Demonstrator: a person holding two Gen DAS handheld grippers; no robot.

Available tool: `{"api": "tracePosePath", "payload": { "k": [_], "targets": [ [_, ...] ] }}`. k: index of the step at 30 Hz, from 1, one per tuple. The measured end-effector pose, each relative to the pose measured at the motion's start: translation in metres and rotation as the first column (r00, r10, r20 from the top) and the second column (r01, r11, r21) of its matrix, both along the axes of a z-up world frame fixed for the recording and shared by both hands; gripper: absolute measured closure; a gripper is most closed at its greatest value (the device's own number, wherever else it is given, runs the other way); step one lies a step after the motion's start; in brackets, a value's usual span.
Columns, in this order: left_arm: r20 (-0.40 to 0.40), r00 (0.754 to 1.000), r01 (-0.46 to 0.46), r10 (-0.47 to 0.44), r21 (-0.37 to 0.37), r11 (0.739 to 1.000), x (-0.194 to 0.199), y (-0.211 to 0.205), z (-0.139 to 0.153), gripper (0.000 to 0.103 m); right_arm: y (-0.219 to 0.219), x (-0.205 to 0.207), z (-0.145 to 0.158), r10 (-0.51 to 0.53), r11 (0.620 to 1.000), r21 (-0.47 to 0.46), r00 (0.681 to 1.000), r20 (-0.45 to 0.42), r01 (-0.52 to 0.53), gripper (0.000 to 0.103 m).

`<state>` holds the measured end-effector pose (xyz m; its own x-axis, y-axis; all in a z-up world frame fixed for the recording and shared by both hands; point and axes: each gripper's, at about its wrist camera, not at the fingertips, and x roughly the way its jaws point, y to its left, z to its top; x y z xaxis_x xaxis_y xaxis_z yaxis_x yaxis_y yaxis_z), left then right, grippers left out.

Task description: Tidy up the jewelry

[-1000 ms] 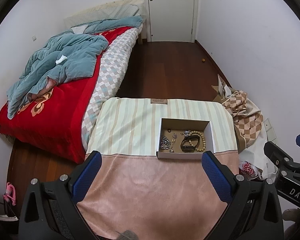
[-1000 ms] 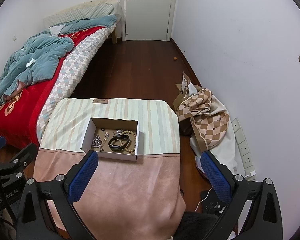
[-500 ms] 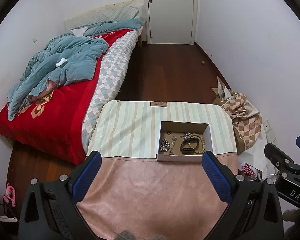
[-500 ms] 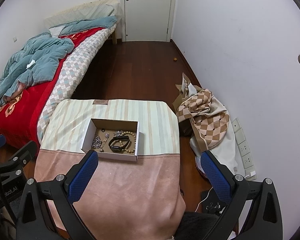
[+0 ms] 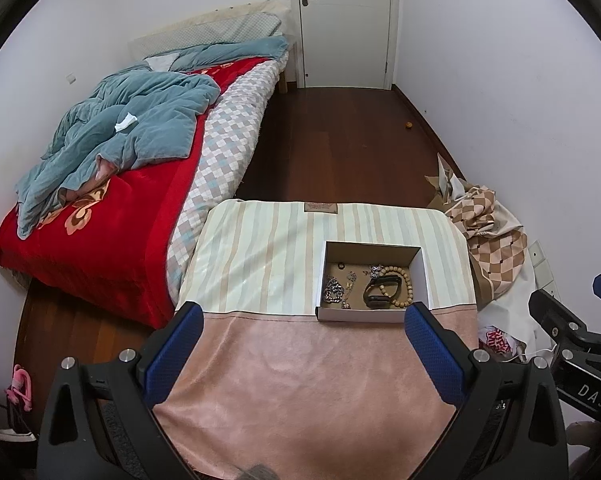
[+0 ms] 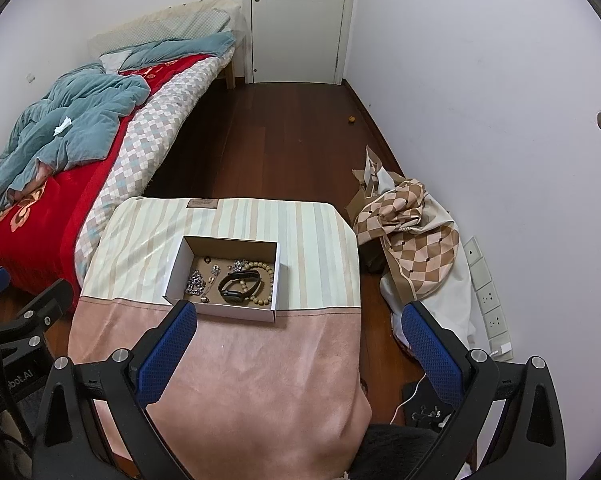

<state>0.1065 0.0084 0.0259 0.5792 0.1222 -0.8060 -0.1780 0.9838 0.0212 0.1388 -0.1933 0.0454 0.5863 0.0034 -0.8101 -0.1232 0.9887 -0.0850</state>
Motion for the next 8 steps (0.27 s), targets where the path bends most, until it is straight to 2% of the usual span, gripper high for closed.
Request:
{"api": "tracePosePath", "payload": {
  "k": [8],
  "targets": [
    [0.001,1.0,-0.001,0.001,-0.008,1.0,-0.0014,0.0026,-0.0003,0.0,0.0007,0.0008,-0.0003,0.003,1.0,-0.004,1.0,-0.002,-0.003,0.0]
  ]
}}
